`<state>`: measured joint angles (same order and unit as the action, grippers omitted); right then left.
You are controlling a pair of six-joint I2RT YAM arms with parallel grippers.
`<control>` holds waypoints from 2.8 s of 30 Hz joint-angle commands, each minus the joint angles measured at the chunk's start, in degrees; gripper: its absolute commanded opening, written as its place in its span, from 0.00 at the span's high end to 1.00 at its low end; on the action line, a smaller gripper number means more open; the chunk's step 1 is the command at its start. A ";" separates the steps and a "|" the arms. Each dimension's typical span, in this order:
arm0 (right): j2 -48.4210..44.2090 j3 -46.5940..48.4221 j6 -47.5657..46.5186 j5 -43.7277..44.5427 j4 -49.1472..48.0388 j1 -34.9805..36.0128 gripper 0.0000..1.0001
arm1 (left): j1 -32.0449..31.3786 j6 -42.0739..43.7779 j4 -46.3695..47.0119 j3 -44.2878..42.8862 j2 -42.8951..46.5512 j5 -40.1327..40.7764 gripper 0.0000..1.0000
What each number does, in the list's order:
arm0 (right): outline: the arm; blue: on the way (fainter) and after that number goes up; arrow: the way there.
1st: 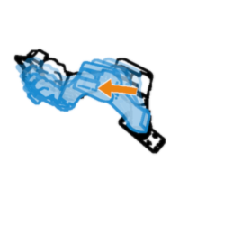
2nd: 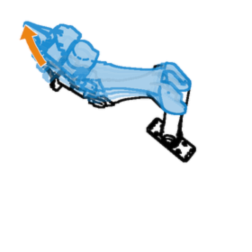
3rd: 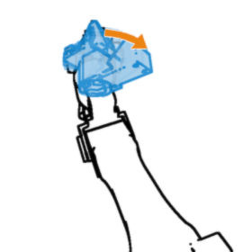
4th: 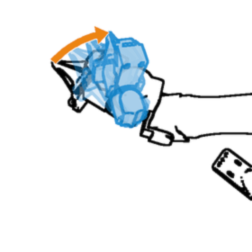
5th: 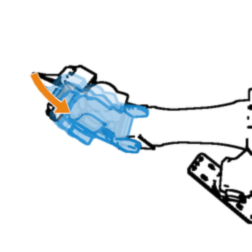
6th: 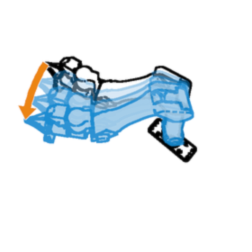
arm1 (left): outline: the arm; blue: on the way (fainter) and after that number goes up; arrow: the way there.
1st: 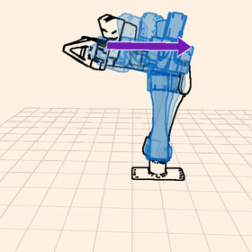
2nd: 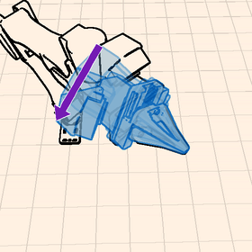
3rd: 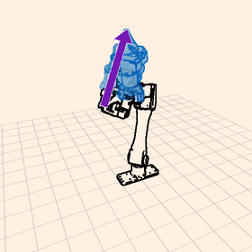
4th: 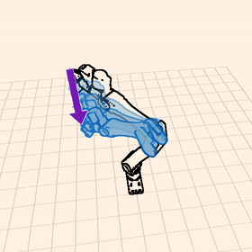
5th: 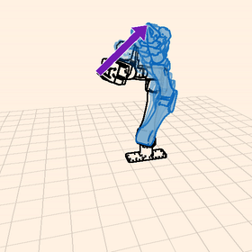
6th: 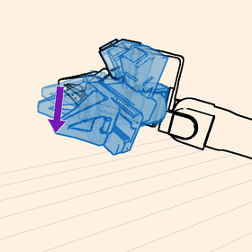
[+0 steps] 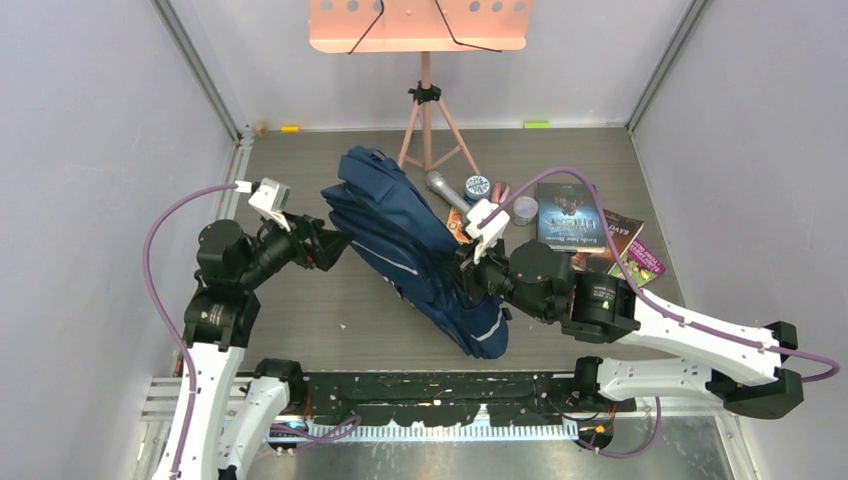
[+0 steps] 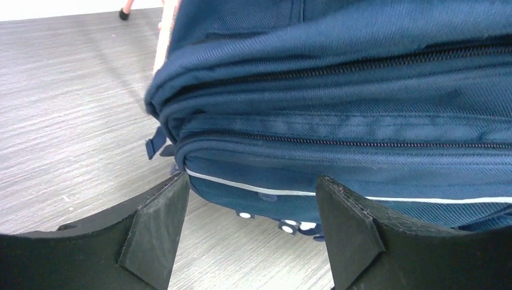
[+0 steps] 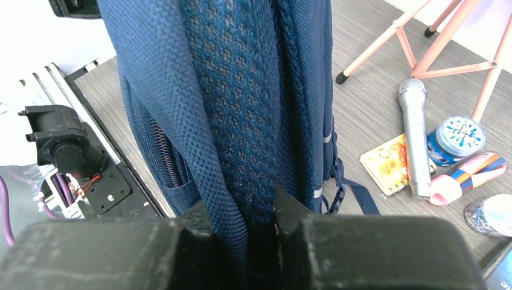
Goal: Pack the student bag
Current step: Adjust the student bag at the center of the board.
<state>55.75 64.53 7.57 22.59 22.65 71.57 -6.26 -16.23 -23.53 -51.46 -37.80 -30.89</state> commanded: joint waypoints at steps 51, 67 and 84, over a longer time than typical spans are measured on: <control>-4.91 -15.18 7.02 -17.88 -25.95 -10.62 0.99 | -1.83 23.41 17.78 -13.70 -11.34 -11.04 0.01; -2.51 -12.20 5.92 -12.35 -20.93 -10.94 0.99 | -5.07 25.68 12.02 -16.90 -13.00 -10.27 0.99; 16.18 1.68 6.79 3.13 -18.28 -19.50 0.39 | -5.06 16.82 -10.87 -39.52 -13.96 -0.98 1.00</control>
<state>68.45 62.52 13.54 21.45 5.10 55.68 -11.29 5.67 -36.95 -84.90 -52.23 -33.98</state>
